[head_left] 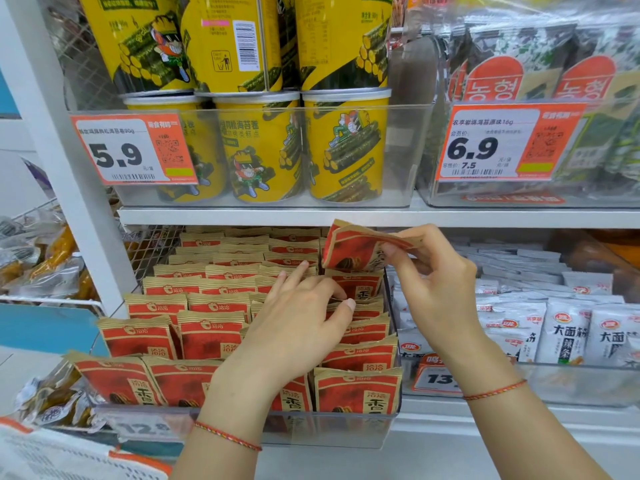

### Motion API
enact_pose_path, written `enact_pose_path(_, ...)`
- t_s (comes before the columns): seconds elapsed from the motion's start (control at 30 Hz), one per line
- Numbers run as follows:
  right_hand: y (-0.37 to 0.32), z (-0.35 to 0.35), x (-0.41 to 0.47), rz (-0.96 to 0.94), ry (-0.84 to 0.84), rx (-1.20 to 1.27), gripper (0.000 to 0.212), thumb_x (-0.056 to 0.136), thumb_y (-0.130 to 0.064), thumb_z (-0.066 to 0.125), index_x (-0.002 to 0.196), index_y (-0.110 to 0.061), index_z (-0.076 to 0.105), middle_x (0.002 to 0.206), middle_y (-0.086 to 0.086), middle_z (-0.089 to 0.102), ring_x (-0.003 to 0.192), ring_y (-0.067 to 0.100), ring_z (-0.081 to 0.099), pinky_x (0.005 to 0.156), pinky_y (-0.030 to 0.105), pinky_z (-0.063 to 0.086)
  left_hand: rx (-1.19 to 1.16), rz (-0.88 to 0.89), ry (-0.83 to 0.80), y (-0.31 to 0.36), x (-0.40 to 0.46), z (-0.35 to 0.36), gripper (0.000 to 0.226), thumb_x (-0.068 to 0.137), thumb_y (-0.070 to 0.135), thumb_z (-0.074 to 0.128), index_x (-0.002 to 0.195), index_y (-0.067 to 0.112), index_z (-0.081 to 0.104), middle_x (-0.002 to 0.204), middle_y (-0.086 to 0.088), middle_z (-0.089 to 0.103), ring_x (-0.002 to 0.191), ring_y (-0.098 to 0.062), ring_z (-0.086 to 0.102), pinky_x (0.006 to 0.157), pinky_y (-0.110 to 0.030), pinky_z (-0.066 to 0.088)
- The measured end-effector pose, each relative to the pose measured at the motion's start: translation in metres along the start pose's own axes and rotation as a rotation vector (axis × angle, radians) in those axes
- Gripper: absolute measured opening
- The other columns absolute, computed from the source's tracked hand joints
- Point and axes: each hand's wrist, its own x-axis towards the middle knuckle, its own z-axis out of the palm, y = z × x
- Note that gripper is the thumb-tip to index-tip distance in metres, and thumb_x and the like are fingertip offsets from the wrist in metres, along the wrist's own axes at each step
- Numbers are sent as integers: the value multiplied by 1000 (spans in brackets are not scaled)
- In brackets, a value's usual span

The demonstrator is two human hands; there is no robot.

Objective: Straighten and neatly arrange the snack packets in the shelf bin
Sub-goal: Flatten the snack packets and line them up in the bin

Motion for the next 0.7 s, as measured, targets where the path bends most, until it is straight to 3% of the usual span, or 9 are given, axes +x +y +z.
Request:
enact_pose_path(0.1,3,2,-2,9,-30,-56,7,90,-16,61,91,-22,58,85,-25,64,85,-1,65,73,26,55,3,-2,-4,0,0,0,39,102,49,27,129,33,51,152,10,39,150,-8,1,119,-31,-6)
enact_pose_path(0.23,18,1,-3,96,-118,-218,6,94,-21,60,93,-15,60,76,-1,69,70,22,65,64,45,51,-10,-6,-16,1,-1,-1,37,102,49,27,127,35,50,153,9,38,150,-7,0,119,-31,-7)
enact_pose_path(0.37,25,5,2,212,-265,-399,21,95,-34,53,98,-15,60,78,10,69,77,32,64,65,44,50,-17,-8,-19,1,-1,-1,37,102,50,27,127,35,50,153,8,39,150,-6,-1,119,-31,-7)
enact_pose_path(0.47,22,3,8,255,-212,-318,26,95,-34,52,108,-14,62,91,9,71,87,29,65,75,47,52,-20,-2,-16,0,-1,-1,38,102,51,27,128,35,50,153,7,39,149,-6,-2,119,-31,-7)
enact_pose_path(0.6,16,3,10,180,-269,-347,26,98,-30,48,120,-23,60,100,7,69,94,27,63,78,45,51,-16,-2,-14,-1,-1,0,38,102,51,26,128,35,50,153,8,40,150,-6,-1,119,-31,-7)
enact_pose_path(0.7,11,8,9,126,-360,-435,33,99,-27,45,132,-26,49,104,6,62,99,28,57,74,40,47,-13,-4,-13,-1,-1,0,39,102,50,27,128,34,50,153,7,40,150,-7,-1,121,-32,-6)
